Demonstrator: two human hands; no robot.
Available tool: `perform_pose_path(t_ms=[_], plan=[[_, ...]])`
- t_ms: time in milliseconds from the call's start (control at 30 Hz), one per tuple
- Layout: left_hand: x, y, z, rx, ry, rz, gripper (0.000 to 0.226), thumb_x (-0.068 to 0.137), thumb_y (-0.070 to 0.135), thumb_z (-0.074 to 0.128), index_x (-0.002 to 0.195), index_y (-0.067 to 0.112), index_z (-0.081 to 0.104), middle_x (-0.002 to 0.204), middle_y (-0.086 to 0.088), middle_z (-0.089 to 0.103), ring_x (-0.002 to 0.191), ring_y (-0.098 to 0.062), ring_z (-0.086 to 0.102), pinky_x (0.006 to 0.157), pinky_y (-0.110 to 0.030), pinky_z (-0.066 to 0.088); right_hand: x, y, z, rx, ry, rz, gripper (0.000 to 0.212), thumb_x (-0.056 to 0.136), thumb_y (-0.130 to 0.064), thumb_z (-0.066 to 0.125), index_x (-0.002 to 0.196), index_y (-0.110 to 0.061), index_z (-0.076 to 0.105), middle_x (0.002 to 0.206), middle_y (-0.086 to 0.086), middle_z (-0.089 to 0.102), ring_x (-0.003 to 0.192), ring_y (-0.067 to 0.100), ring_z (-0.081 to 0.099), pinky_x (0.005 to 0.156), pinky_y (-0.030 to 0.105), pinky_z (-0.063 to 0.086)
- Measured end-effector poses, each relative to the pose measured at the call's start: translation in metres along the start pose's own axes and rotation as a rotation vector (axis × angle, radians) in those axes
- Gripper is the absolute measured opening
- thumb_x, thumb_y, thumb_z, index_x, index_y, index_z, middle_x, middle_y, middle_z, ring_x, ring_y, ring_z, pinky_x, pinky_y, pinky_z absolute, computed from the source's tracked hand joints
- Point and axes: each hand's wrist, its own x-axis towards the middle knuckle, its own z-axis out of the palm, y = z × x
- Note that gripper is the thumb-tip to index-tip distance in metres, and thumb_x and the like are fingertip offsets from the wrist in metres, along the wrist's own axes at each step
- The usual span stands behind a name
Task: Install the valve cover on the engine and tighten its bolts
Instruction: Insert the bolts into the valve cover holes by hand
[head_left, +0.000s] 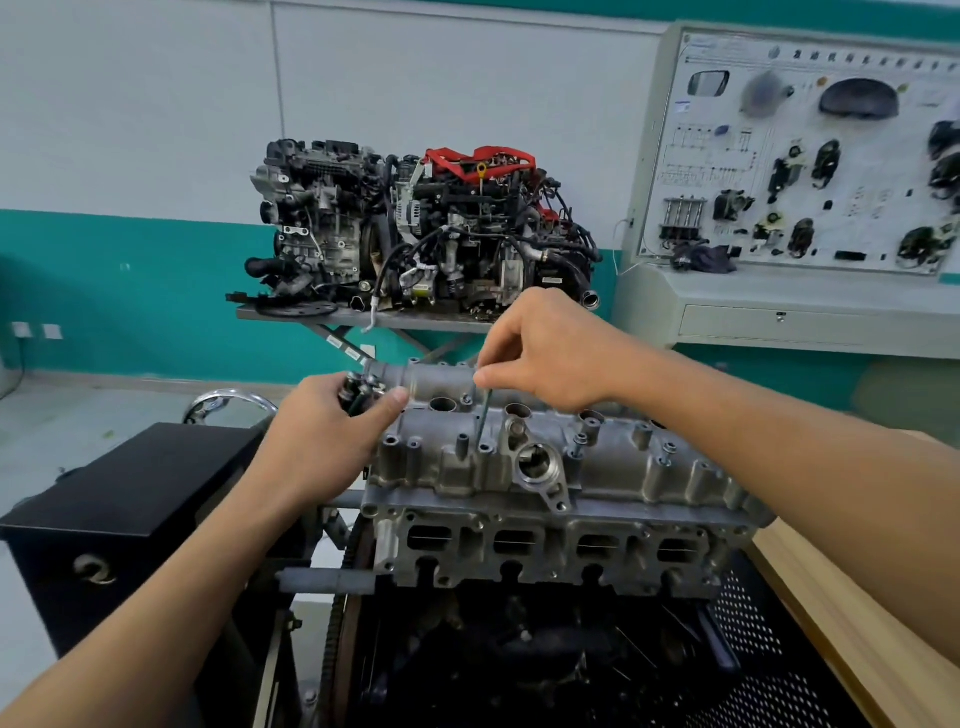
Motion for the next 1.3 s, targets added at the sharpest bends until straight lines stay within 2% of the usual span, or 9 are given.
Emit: perform_pose_path(t_ms=[233, 400, 500, 633, 833, 967, 1167, 1233, 1300], plan=[[0.0, -0.008, 0.0, 0.107, 0.102, 0.019, 0.045, 0.088, 0.039, 0.075, 0.065, 0.009, 0.052, 0.057, -0.007, 0.061, 0.059, -0.031, 0.063, 0.055, -0.043, 0.051, 0.002, -0.003, -0.004, -0.018, -0.051, -0.003, 0.006, 0.083, -0.025, 0.079, 0.08, -0.02, 0.08, 0.073, -0.013, 0.073, 0.067, 0.0, 0.067, 0.067, 0.019, 0.054], [0.005, -0.014, -0.001, 0.2, 0.224, 0.034, 0.035, 0.084, 0.043, 0.077, 0.078, 0.016, 0.057, 0.067, 0.002, 0.061, 0.063, -0.015, 0.056, 0.053, -0.03, 0.039, 0.002, -0.001, -0.008, -0.029, -0.065, -0.006, 0.006, 0.082, -0.026, 0.079, 0.078, -0.022, 0.08, 0.07, -0.013, 0.073, 0.066, -0.002, 0.066, 0.068, 0.019, 0.055], [0.008, -0.017, -0.002, 0.175, 0.199, 0.025, 0.027, 0.082, 0.045, 0.079, 0.088, 0.023, 0.065, 0.075, 0.01, 0.066, 0.072, -0.006, 0.063, 0.059, -0.025, 0.046, -0.001, -0.001, 0.002, -0.042, -0.158, -0.019, 0.007, 0.083, -0.025, 0.078, 0.079, -0.019, 0.08, 0.07, -0.011, 0.074, 0.068, 0.002, 0.068, 0.071, 0.024, 0.057], [0.013, -0.022, -0.005, 0.188, 0.038, -0.039, 0.029, 0.077, 0.049, 0.083, 0.086, 0.023, 0.074, 0.079, 0.005, 0.074, 0.076, -0.013, 0.069, 0.071, -0.034, 0.057, 0.003, 0.001, 0.009, 0.0, -0.236, 0.044, 0.011, 0.082, -0.028, 0.079, 0.082, -0.017, 0.081, 0.073, -0.007, 0.075, 0.068, 0.004, 0.067, 0.071, 0.026, 0.057], [0.013, -0.024, -0.007, 0.171, -0.003, -0.043, 0.027, 0.08, 0.044, 0.083, 0.075, 0.02, 0.071, 0.07, -0.001, 0.072, 0.067, -0.019, 0.066, 0.06, -0.03, 0.047, 0.022, -0.013, 0.016, -0.159, -0.472, 0.124, 0.023, 0.085, -0.037, 0.075, 0.081, -0.015, 0.078, 0.085, 0.007, 0.075, 0.069, 0.012, 0.058, 0.065, 0.026, 0.049], [0.006, -0.03, -0.005, 0.162, 0.012, -0.013, 0.021, 0.087, 0.04, 0.077, 0.087, 0.019, 0.077, 0.076, 0.0, 0.075, 0.076, -0.019, 0.07, 0.073, -0.036, 0.057, 0.024, -0.02, 0.007, -0.275, -0.549, 0.114, 0.034, 0.091, -0.045, 0.066, 0.078, -0.015, 0.076, 0.068, 0.004, 0.064, 0.063, 0.013, 0.052, 0.063, 0.027, 0.045], [0.003, -0.033, 0.0, 0.174, 0.054, 0.028, 0.025, 0.09, 0.041, 0.073, 0.078, 0.019, 0.073, 0.069, -0.001, 0.072, 0.071, -0.02, 0.068, 0.068, -0.038, 0.054, 0.018, -0.029, 0.002, -0.318, -0.556, 0.188, 0.035, 0.084, -0.036, 0.074, 0.104, -0.007, 0.076, 0.108, 0.01, 0.074, 0.104, 0.029, 0.067, 0.091, 0.041, 0.056], [0.003, -0.034, 0.0, 0.19, 0.057, 0.028, 0.028, 0.09, 0.043, 0.072, 0.077, 0.019, 0.072, 0.067, 0.0, 0.071, 0.069, -0.02, 0.067, 0.065, -0.037, 0.053, 0.018, -0.032, 0.008, -0.37, -0.553, 0.182, 0.034, 0.087, -0.033, 0.07, 0.103, -0.003, 0.075, 0.103, 0.013, 0.075, 0.099, 0.03, 0.07, 0.086, 0.039, 0.058], [0.003, -0.033, -0.001, 0.216, 0.053, 0.041, 0.03, 0.091, 0.044, 0.071, 0.075, 0.018, 0.07, 0.066, 0.0, 0.07, 0.069, -0.021, 0.066, 0.063, -0.035, 0.05, 0.018, -0.033, 0.012, -0.448, -0.551, 0.18, 0.03, 0.09, -0.029, 0.067, 0.083, 0.0, 0.074, 0.081, 0.01, 0.073, 0.077, 0.028, 0.069, 0.067, 0.034, 0.057]])
